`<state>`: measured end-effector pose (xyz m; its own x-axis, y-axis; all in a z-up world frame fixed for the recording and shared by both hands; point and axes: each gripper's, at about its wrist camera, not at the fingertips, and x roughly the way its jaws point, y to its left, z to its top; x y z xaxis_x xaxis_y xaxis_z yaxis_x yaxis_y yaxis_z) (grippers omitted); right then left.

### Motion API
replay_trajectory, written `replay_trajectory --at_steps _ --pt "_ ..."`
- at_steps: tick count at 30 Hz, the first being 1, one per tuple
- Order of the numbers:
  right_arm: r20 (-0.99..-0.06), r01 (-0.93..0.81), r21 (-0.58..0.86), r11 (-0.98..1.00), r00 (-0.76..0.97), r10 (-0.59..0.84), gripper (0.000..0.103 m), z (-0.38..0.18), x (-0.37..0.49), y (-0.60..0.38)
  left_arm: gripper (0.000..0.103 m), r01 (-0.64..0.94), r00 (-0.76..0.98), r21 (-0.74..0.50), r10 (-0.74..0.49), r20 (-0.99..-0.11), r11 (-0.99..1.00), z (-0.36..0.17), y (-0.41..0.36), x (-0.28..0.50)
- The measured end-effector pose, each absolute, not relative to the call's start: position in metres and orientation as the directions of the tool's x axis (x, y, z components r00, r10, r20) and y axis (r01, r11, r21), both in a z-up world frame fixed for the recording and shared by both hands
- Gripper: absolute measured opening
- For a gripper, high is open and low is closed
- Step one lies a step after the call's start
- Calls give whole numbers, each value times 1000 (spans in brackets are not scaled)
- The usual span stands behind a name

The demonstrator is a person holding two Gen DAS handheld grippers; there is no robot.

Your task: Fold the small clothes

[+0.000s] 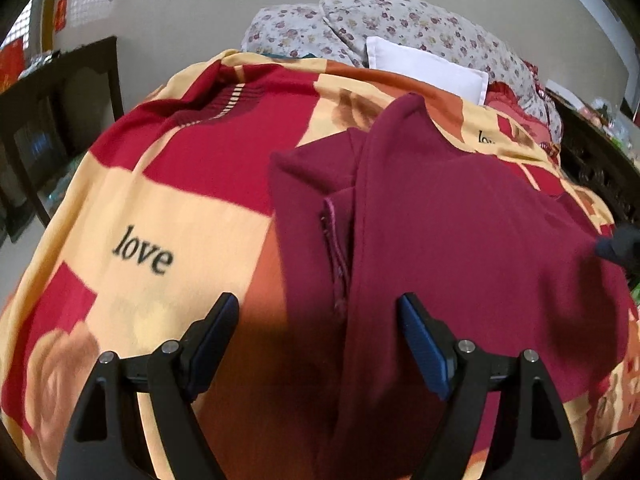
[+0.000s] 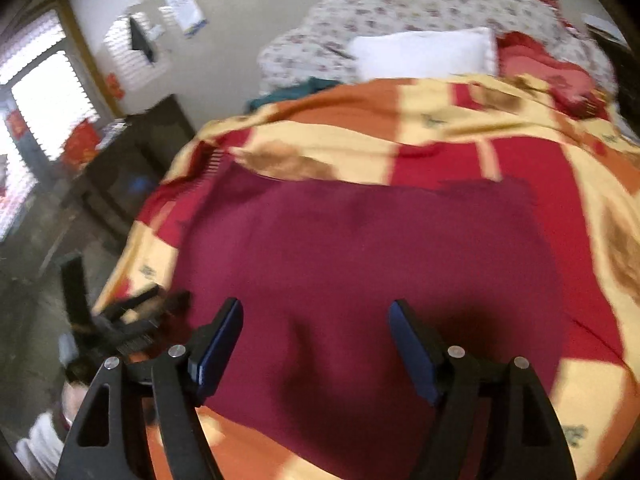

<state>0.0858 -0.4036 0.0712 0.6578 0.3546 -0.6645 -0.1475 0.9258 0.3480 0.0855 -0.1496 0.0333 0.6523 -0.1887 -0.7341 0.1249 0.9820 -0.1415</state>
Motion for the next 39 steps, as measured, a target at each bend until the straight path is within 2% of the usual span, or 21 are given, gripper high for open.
replay_trajectory --at_steps 3,6,9,13,14,15,16,18,25,27,28,30,33,35,36,37,39 --pt "-632 -206 382 901 653 417 80 81 109 -369 81 119 649 -181 -214 -730 976 34 -140 74" --pt "-612 -269 386 882 641 463 87 88 132 -328 81 115 645 -217 -239 -726 969 32 -133 68" --pt "-627 -310 389 867 601 496 88 89 163 -286 81 119 641 -244 -262 -722 962 31 -131 67" --pt "-687 -278 367 888 562 460 87 72 203 -248 81 140 636 -253 -283 -718 957 28 -130 66" --pt "-719 -251 349 903 547 429 84 63 212 -243 81 143 637 -255 -286 -716 956 28 -130 66" --pt "-740 -231 333 914 537 406 64 56 217 -241 81 145 636 -260 -291 -715 955 27 -129 65" --pt "-751 -226 309 924 538 383 34 49 221 -239 81 148 636 -265 -297 -713 953 26 -128 65" --pt "-740 -251 279 927 559 374 15 48 220 -235 81 152 637 -277 -308 -706 949 27 -126 63" --pt "-730 -351 235 906 551 403 7 56 217 -208 81 151 665 -306 -325 -673 940 36 -118 53" --pt "-720 -391 286 875 515 466 1 52 220 -201 81 149 680 -279 -303 -667 949 38 -119 52" --pt "-721 -400 304 865 497 483 1 47 222 -195 81 151 680 -266 -296 -670 952 38 -120 51" --pt "-744 -360 216 908 542 392 1 41 225 -187 81 154 670 -263 -297 -680 952 36 -122 50" --pt "-690 -374 308 875 545 476 2 51 216 -201 81 148 659 -294 -316 -683 944 33 -120 51" --pt "-655 -381 337 861 562 505 7 65 203 -219 81 147 660 -292 -314 -683 945 33 -120 52" --pt "-658 -376 320 869 572 490 20 71 197 -226 81 147 662 -294 -315 -680 944 34 -119 51" --pt "-665 -368 302 880 580 470 41 74 192 -232 82 147 662 -304 -322 -677 941 34 -118 52" --pt "-680 -320 266 909 606 412 65 76 177 -255 87 149 657 -335 -346 -670 930 32 -117 51"
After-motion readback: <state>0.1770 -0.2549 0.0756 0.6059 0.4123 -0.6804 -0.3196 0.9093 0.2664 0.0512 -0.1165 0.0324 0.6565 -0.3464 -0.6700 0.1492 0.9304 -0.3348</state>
